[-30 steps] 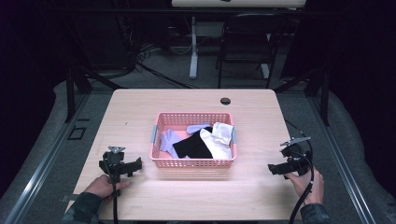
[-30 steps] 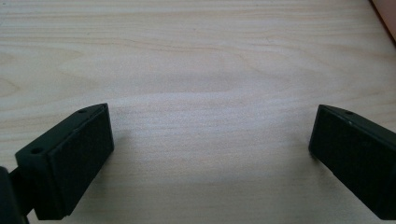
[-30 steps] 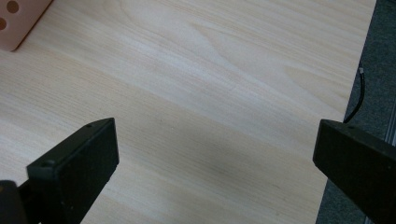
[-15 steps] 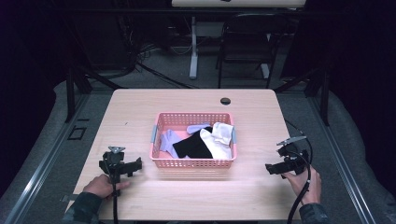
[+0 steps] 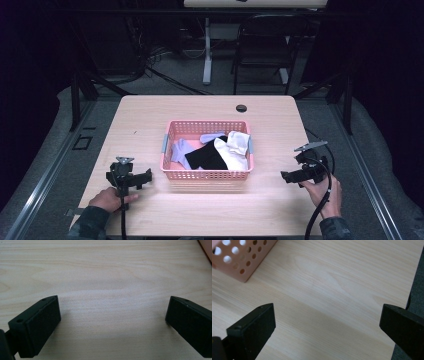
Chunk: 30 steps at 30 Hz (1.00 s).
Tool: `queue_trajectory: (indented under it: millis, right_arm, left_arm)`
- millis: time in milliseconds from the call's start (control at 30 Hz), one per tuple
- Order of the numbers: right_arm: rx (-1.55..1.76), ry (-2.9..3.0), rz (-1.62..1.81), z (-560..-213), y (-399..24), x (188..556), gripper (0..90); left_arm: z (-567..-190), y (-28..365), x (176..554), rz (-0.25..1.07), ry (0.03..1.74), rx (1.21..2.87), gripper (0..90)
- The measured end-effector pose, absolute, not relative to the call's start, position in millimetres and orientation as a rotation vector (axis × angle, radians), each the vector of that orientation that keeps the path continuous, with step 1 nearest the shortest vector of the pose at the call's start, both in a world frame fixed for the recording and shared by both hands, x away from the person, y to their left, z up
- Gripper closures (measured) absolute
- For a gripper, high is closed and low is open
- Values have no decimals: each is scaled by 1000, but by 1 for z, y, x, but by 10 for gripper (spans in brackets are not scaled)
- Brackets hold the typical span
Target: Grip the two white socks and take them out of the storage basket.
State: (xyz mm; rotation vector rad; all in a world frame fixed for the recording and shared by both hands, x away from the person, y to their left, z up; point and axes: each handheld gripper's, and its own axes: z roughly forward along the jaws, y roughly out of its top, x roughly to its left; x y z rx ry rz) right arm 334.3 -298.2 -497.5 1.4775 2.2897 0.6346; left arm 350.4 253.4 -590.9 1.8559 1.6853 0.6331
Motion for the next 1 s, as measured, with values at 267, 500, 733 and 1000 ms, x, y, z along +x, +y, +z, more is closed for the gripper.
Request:
queue_trajectory:
  millis: [267, 500, 733, 1000]
  right_arm:
    - [1418, 2319, 674, -484, -280, 342, 0]
    - [1397, 2334, 701, -475, -271, 351, 0]
    - [1364, 2343, 737, -462, -259, 364, 0]
    - [1309, 2361, 755, -448, -245, 380, 0]
  left_arm:
    - [-591, 254, 351, 630, 1679, 1859, 0]
    - [-591, 254, 351, 629, 1678, 1862, 0]
    - [-591, 254, 353, 625, 1676, 1863, 0]
    - [-591, 254, 354, 625, 1677, 1863, 0]
